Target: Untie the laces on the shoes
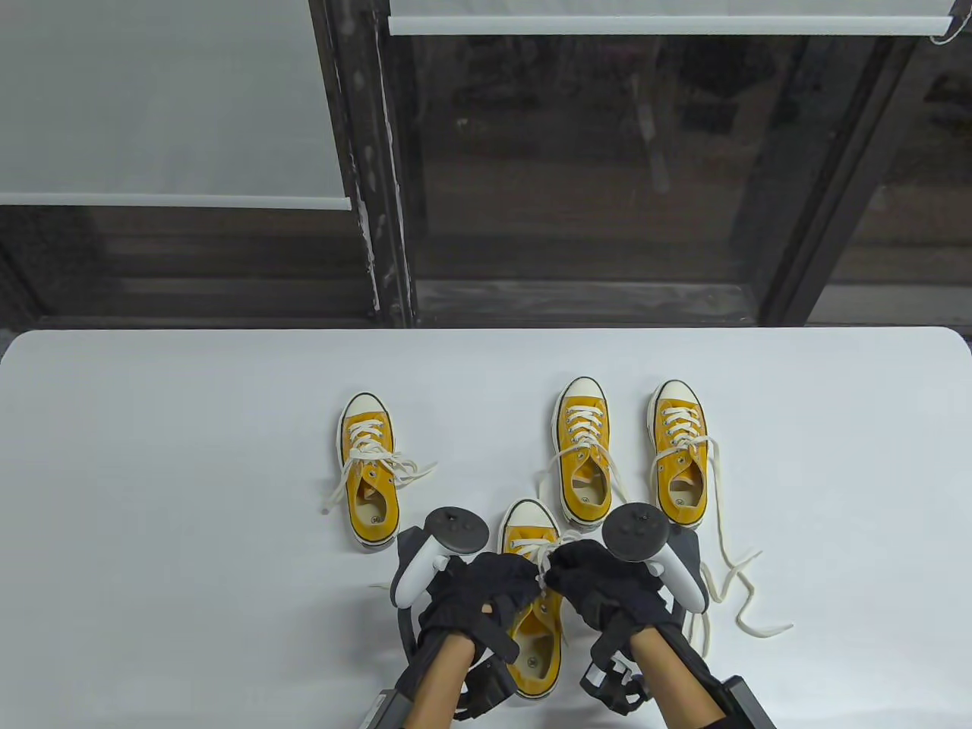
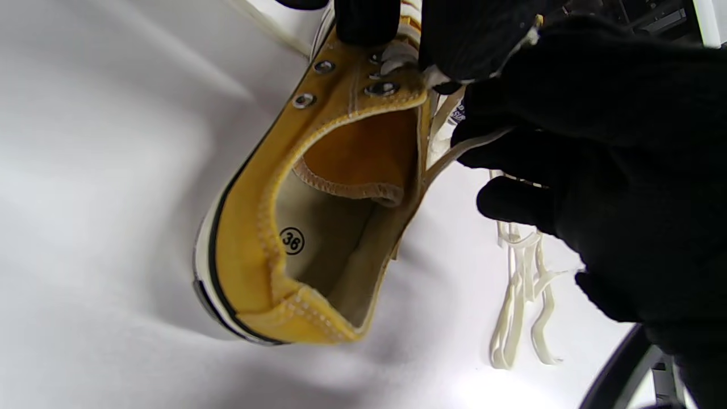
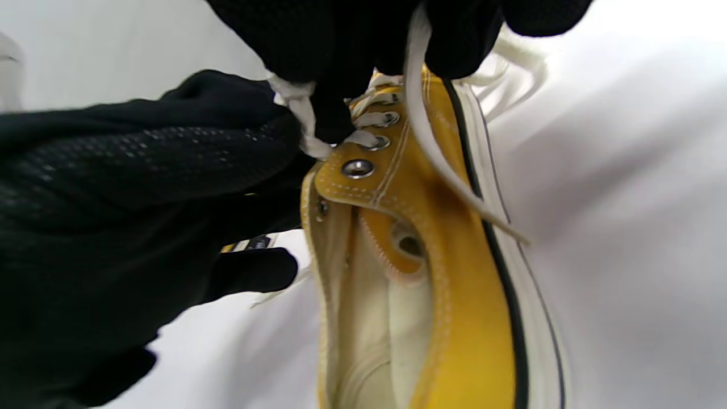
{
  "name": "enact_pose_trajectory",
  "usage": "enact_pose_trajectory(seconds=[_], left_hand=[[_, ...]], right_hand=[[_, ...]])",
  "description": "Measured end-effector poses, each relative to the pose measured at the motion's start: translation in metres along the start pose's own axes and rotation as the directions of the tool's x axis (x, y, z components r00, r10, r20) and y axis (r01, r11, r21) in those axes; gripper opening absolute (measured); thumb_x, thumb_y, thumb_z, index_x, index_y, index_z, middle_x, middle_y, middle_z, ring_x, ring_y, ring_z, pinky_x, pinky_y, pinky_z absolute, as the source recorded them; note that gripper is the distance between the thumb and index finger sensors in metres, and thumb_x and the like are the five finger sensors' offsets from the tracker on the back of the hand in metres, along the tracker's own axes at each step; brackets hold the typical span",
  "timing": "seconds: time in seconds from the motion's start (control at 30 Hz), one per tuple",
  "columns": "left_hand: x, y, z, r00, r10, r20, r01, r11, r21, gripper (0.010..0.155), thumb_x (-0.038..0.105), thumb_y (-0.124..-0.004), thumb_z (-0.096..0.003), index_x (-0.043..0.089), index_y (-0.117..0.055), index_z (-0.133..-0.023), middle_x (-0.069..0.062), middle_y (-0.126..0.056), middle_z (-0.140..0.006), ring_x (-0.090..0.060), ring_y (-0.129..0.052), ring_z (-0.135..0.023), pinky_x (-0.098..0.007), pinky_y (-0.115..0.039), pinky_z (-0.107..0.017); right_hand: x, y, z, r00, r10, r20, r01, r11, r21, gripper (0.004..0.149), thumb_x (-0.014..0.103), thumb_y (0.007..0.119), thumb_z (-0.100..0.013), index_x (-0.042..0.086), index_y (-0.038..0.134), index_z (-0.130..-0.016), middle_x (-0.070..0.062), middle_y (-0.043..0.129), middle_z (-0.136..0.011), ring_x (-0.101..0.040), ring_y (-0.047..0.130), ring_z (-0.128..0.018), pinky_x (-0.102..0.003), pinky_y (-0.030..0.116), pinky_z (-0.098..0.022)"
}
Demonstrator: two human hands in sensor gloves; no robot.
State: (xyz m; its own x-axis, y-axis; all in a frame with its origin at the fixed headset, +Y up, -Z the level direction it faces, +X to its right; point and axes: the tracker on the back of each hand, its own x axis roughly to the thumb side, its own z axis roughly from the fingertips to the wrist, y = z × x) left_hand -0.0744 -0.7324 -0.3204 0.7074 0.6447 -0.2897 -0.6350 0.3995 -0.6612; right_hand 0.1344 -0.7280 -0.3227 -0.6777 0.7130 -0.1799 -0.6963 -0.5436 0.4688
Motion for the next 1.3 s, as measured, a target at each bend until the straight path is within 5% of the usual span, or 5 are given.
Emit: enact_pose_trajectory(seconds=[0.1,0.7,1.03,1.2,1.3], left_hand=[[0.005,-0.001,0.003,0.999,-0.035,0.019,0.035,0.999,0.024,0.039,0.043,-0.072,-0.0661,0.038,-0.067,-0.104,0.004,-0.044,-0.124,-0.028,-0.028,-0.121,-0.064,-0.026,-0.086],[0.015,-0.001,0.014,0.994,-0.077,0.071,0.073,0.996,0.061,0.065,0.046,-0.080,-0.0609,0.032,-0.048,-0.116,0.001,-0.042,-0.124,-0.031,-0.029,-0.119,-0.066,-0.028,-0.084],[-0.001,0.002,0.006,0.999,0.036,0.024,-0.037,0.999,0.033,0.040,0.043,-0.065,-0.0660,0.035,-0.063,-0.105,0.008,-0.054,-0.116,-0.026,-0.035,-0.119,-0.064,-0.027,-0.085],[-0.002,0.002,0.005,0.996,0.078,0.038,-0.078,0.997,-0.002,0.041,0.039,-0.060,-0.0669,0.036,-0.058,-0.107,0.006,-0.051,-0.117,-0.027,-0.033,-0.118,-0.064,-0.027,-0.085],[0.000,0.002,0.008,0.994,0.095,0.055,-0.095,0.995,-0.007,0.039,0.039,-0.065,-0.0664,0.034,-0.061,-0.105,0.005,-0.053,-0.115,-0.027,-0.036,-0.118,-0.065,-0.029,-0.084]], right_hand=[[-0.001,0.002,0.000,1.000,-0.031,-0.004,0.031,0.999,0.024,0.056,0.051,0.064,-0.066,0.013,0.060,-0.107,-0.015,0.043,-0.114,-0.044,0.050,-0.104,-0.062,0.046,-0.073],[-0.004,-0.004,0.000,0.986,-0.154,0.064,0.150,0.987,0.065,0.037,0.032,0.059,-0.065,0.023,0.064,-0.101,-0.007,0.043,-0.113,-0.037,0.048,-0.108,-0.064,0.041,-0.075],[-0.005,-0.007,0.003,1.000,-0.012,0.021,0.014,0.995,-0.097,0.047,0.039,0.060,-0.067,0.024,0.051,-0.111,-0.011,0.041,-0.114,-0.041,0.047,-0.107,-0.064,0.041,-0.075],[-0.005,-0.013,0.003,0.992,0.121,0.037,-0.119,0.992,-0.042,0.038,0.046,0.076,-0.061,0.017,0.086,-0.084,-0.012,0.060,-0.108,-0.047,0.050,-0.103,-0.067,0.042,-0.071],[-0.002,-0.004,0.000,0.984,0.152,0.089,-0.153,0.988,0.011,0.054,0.046,0.077,-0.060,0.022,0.064,-0.107,-0.013,0.043,-0.115,-0.045,0.039,-0.106,-0.065,0.039,-0.074]])
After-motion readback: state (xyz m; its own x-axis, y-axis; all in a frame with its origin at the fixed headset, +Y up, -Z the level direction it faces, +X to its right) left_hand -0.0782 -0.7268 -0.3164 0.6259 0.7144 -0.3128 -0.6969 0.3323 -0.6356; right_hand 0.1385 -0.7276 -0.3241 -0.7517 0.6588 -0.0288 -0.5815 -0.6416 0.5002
